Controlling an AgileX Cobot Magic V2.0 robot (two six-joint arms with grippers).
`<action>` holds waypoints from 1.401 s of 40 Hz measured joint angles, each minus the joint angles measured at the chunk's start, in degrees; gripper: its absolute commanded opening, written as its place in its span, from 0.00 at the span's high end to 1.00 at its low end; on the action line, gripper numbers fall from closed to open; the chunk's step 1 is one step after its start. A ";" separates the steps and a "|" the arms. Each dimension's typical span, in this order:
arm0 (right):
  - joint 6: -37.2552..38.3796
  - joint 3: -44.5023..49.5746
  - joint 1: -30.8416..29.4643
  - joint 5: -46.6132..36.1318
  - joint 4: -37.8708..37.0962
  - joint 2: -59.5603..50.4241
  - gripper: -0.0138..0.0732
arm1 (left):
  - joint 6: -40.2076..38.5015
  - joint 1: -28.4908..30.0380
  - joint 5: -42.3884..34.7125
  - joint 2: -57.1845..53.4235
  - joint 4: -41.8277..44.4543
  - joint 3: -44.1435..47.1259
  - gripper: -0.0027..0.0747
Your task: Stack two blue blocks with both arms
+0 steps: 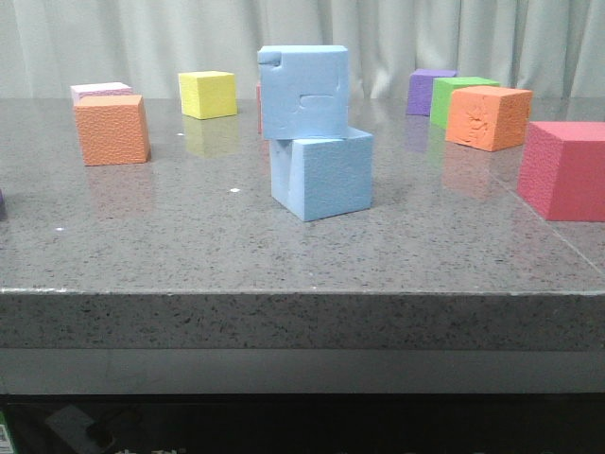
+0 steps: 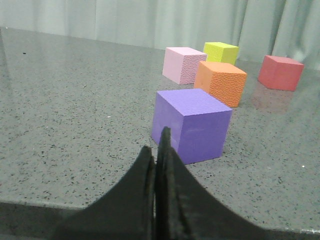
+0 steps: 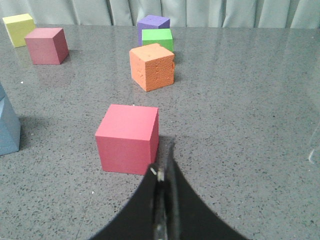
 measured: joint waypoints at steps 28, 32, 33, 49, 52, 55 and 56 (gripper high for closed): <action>0.00 0.00 0.00 0.00 0.00 0.00 0.92 | 0.00 0.00 2.64 0.00 0.82 0.00 0.99; 0.00 0.00 0.00 0.00 0.00 0.00 0.92 | 0.00 0.00 2.64 0.00 0.82 0.00 0.99; 0.00 0.00 0.00 0.00 0.00 0.00 0.92 | 0.00 0.00 2.64 0.00 0.82 0.00 0.99; 0.00 0.00 0.00 0.00 0.00 0.00 0.92 | 0.00 0.00 2.64 0.00 0.82 0.00 0.99; 0.00 0.00 0.00 0.00 0.00 0.00 0.92 | 0.00 0.00 2.64 0.00 0.82 0.00 0.99; 0.00 0.00 0.00 0.00 0.00 0.00 0.92 | 0.00 0.00 2.64 0.00 0.82 0.00 0.99; 0.00 0.00 0.00 0.00 0.00 0.00 0.92 | 0.00 0.00 2.64 0.00 0.82 0.00 0.99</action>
